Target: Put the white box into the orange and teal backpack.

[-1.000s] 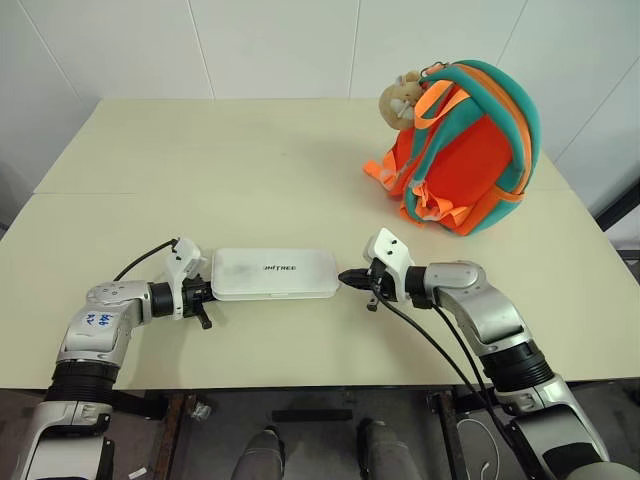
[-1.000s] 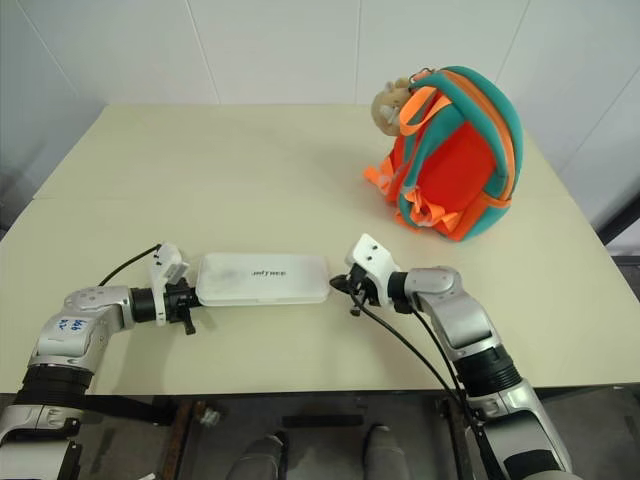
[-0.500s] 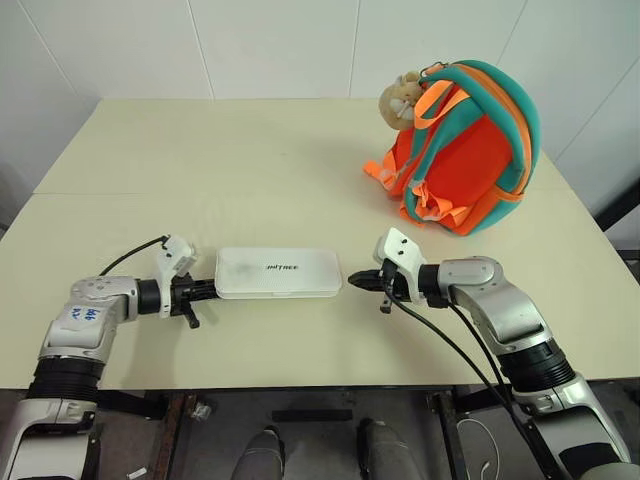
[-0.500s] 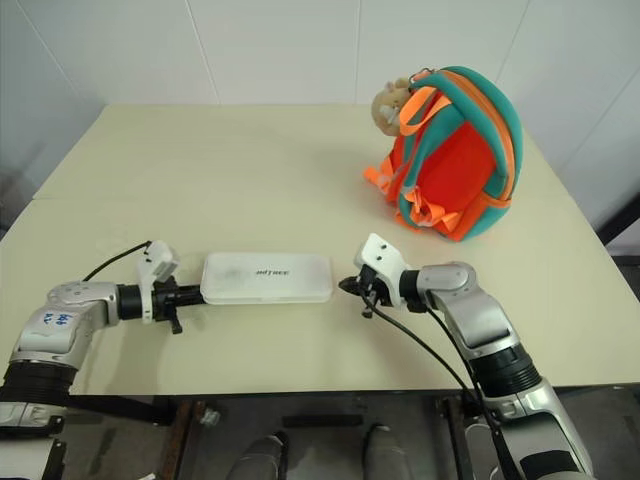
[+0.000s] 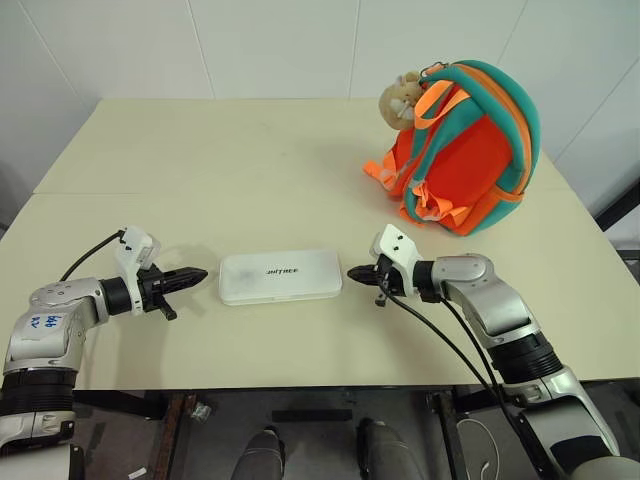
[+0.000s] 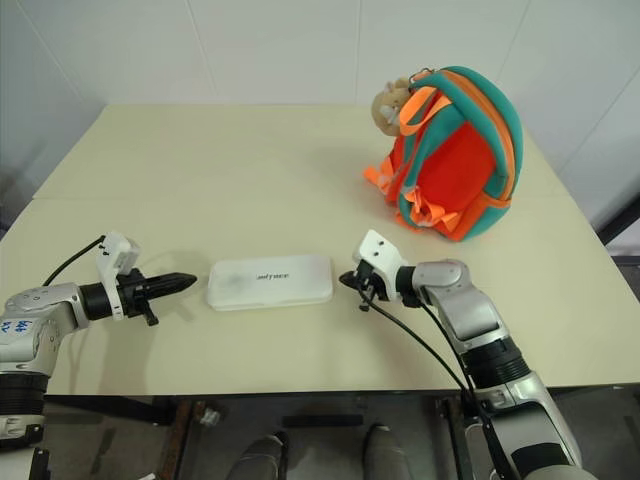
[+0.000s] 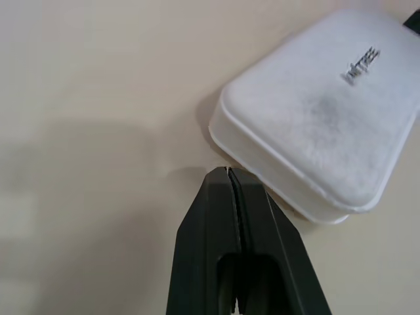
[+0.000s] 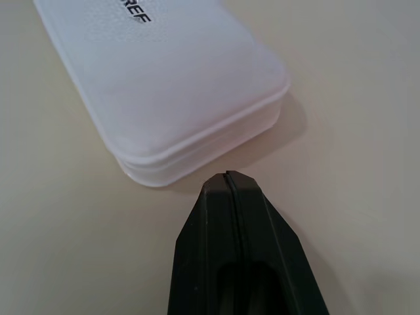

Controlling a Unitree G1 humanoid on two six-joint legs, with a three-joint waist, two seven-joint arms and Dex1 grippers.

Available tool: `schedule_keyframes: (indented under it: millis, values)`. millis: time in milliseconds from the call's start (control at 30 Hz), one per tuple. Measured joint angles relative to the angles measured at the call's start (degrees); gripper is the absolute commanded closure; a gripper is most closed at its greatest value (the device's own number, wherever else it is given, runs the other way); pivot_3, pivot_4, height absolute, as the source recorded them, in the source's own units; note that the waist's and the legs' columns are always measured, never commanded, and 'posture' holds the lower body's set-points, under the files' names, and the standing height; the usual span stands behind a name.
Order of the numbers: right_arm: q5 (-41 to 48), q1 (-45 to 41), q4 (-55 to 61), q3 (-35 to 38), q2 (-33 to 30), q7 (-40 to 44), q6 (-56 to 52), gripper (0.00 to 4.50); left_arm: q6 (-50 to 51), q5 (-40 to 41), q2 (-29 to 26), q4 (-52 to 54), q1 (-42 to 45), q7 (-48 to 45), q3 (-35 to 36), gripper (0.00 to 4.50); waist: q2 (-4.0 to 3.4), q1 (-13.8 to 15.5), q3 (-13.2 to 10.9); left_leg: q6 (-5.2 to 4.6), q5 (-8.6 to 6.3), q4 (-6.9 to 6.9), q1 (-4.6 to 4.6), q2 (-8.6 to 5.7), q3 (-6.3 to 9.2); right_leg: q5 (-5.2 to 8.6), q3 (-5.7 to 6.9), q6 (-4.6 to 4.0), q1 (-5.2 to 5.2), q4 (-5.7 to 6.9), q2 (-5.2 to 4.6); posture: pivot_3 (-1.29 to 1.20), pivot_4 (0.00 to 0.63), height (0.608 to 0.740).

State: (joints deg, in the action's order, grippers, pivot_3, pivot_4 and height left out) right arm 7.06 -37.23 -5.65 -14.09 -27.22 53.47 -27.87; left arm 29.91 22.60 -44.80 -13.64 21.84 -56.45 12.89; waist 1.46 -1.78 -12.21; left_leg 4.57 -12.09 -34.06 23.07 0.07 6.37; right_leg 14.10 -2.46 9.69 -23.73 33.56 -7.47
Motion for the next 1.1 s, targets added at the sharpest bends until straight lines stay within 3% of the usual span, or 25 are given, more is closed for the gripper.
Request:
schedule_keyframes:
  millis: [367,700,1100]
  values:
    - [-0.6,0.0,-0.4,-1.4,1.3,0.0,0.3,4.5,-1.3,0.6,4.3,-0.3,-1.3,0.5,-0.1,4.47,0.0,0.0,0.0,0.0,0.0,0.0,-0.01,0.0,0.0,0.0,0.0,0.0,0.0,0.02,0.0,0.0,0.15,0.74]
    - [-0.4,0.7,1.5,-1.2,1.4,0.3,-1.9,4.5,-2.6,0.5,5.0,-1.3,-0.6,0.4,-0.4,4.47,0.0,0.0,0.0,0.0,0.0,0.0,0.0,0.0,0.0,0.0,0.0,0.0,0.0,0.0,0.0,0.0,0.15,0.74]
    - [1.4,2.0,8.6,-1.2,-3.4,4.9,-8.8,4.5,-1.9,0.2,5.6,-0.6,0.2,-0.8,-3.2,4.47,0.0,0.1,0.0,0.01,0.0,0.0,0.0,0.0,0.0,0.0,0.0,0.0,0.0,-0.02,0.0,0.0,0.15,0.74]
